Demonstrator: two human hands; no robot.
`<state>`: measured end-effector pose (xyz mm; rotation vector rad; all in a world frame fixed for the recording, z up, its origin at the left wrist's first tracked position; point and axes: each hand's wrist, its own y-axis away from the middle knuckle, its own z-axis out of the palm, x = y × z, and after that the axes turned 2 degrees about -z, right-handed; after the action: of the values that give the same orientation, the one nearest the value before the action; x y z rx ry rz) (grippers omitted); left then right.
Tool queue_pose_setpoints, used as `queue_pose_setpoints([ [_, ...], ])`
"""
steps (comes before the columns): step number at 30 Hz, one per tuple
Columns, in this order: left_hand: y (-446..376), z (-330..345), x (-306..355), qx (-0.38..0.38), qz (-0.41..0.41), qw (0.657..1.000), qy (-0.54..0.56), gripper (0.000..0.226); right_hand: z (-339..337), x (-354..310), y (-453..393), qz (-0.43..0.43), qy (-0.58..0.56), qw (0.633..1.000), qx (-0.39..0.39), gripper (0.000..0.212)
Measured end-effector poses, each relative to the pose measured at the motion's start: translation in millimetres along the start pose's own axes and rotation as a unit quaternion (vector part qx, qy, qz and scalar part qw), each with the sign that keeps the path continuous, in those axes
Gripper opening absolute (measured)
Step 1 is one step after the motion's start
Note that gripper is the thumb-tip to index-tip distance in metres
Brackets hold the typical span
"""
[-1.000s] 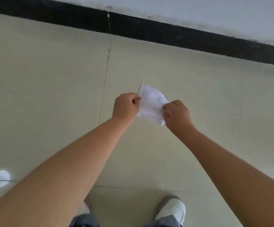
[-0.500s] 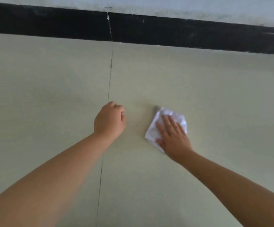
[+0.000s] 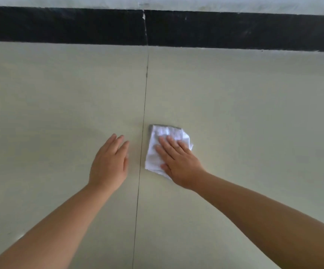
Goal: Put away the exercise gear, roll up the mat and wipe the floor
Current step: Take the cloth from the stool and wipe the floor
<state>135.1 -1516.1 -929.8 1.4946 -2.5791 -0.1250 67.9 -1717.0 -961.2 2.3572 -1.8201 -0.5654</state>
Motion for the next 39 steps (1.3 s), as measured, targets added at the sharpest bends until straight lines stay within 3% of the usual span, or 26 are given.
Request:
queue_pose_setpoints([
  [4,-4,15,36,0.008,0.102,0.994,0.028,0.051,20,28,63,-0.025,0.033,0.999,0.011,0.051],
  [7,-13,22,73,0.010,0.170,0.984,0.044,0.042,24,63,92,0.040,0.037,0.998,0.017,0.051],
  [10,-26,21,98,-0.017,0.136,0.990,0.014,0.046,4,90,83,0.192,0.012,0.981,0.004,0.062],
  [13,-33,23,101,-0.016,0.087,0.996,-0.003,0.050,-15,91,54,0.264,-0.058,0.963,-0.009,0.082],
  [16,-31,23,85,0.024,0.079,0.997,-0.007,0.049,-29,72,21,0.199,-0.080,0.977,-0.006,0.083],
  [18,-28,20,71,0.050,0.089,0.995,-0.004,0.047,-32,55,7,0.134,-0.076,0.988,-0.017,0.063],
  [20,-26,19,60,0.066,0.128,0.989,0.015,0.044,-26,40,7,0.092,-0.046,0.994,0.022,0.054],
  [22,-25,19,57,0.061,0.177,0.982,0.030,0.042,-14,30,18,0.103,-0.047,0.992,0.049,0.053],
  [25,-33,21,72,0.025,0.237,0.971,0.017,0.042,3,23,48,0.139,-0.039,0.990,0.009,0.056],
  [27,-39,24,93,-0.001,0.291,0.957,-0.003,0.043,11,24,74,0.164,-0.029,0.986,0.013,0.057],
  [30,-42,34,134,0.021,0.378,0.925,-0.021,0.043,22,32,126,0.235,-0.017,0.972,-0.016,0.063],
  [32,-36,39,169,0.027,0.445,0.894,-0.028,0.044,32,35,165,0.287,-0.026,0.956,-0.047,0.070],
  [34,-26,44,210,0.009,0.508,0.860,-0.049,0.048,41,39,207,0.341,-0.046,0.936,-0.072,0.064],
  [37,-3,60,273,-0.044,0.568,0.819,-0.072,0.050,50,51,272,0.410,-0.054,0.903,-0.115,0.062],
  [39,15,62,316,-0.050,0.579,0.811,-0.066,0.052,60,56,310,0.433,-0.048,0.889,-0.140,0.070],
])
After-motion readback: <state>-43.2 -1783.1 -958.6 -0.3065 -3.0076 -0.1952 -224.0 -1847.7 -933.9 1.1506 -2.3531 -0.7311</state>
